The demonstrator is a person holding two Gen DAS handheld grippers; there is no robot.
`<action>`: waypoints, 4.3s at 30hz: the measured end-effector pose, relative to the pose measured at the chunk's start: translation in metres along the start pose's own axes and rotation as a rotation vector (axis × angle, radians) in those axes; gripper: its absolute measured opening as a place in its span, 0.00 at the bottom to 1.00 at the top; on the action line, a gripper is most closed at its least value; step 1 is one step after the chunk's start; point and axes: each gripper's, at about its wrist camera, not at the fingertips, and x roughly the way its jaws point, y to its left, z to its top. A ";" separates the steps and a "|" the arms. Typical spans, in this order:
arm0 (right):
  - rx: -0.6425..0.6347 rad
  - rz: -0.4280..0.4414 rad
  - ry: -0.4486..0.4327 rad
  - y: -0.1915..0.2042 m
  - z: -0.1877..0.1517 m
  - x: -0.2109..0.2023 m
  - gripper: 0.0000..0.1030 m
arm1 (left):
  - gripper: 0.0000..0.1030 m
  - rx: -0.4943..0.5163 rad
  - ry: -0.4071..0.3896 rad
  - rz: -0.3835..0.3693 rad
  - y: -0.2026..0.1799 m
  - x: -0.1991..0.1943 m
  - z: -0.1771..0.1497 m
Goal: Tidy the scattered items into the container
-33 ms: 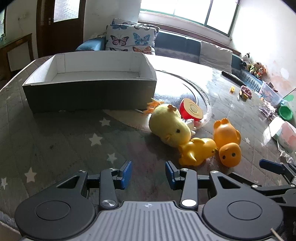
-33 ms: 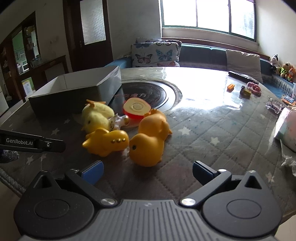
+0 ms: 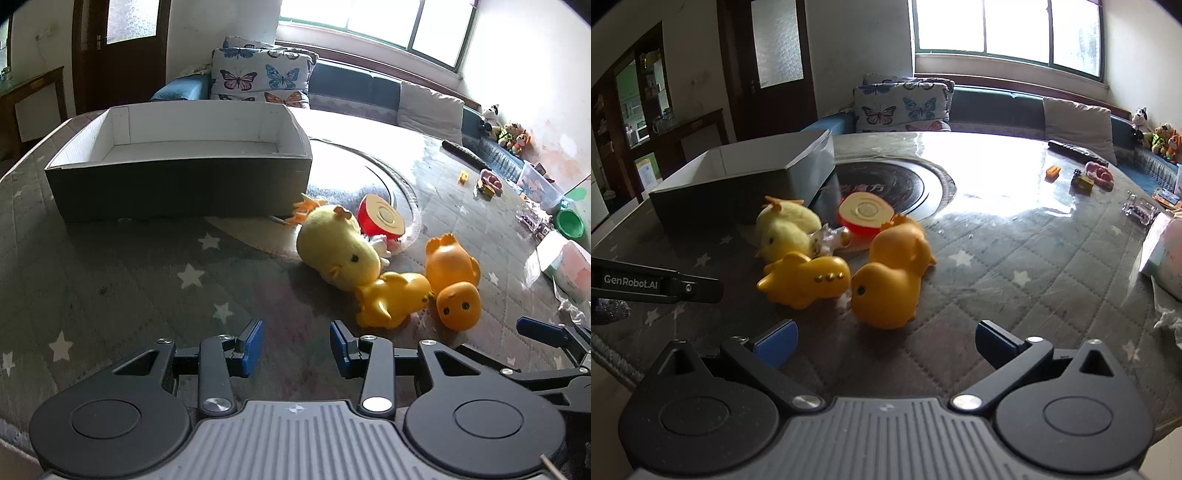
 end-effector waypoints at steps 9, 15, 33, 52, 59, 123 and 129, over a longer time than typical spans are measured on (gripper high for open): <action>0.002 0.027 0.024 0.007 -0.007 0.000 1.00 | 0.41 0.004 0.034 0.001 -0.004 -0.003 -0.007; -0.007 0.032 0.045 0.012 -0.015 -0.001 1.00 | 0.41 0.000 0.052 0.012 -0.004 0.000 -0.014; -0.016 0.048 0.082 0.016 -0.020 0.001 1.00 | 0.41 0.022 0.080 0.034 -0.011 0.001 -0.019; -0.028 0.056 0.102 0.021 -0.018 0.004 1.00 | 0.41 0.033 0.100 0.047 -0.014 0.007 -0.016; -0.029 0.053 0.101 0.020 -0.016 0.005 1.00 | 0.41 0.041 0.104 0.052 -0.016 0.010 -0.014; -0.023 0.057 0.119 0.022 -0.001 0.021 1.00 | 0.41 0.074 0.128 0.055 -0.021 0.030 0.006; -0.035 0.070 0.121 0.026 0.003 0.024 1.00 | 0.41 0.070 0.132 0.051 -0.020 0.031 0.009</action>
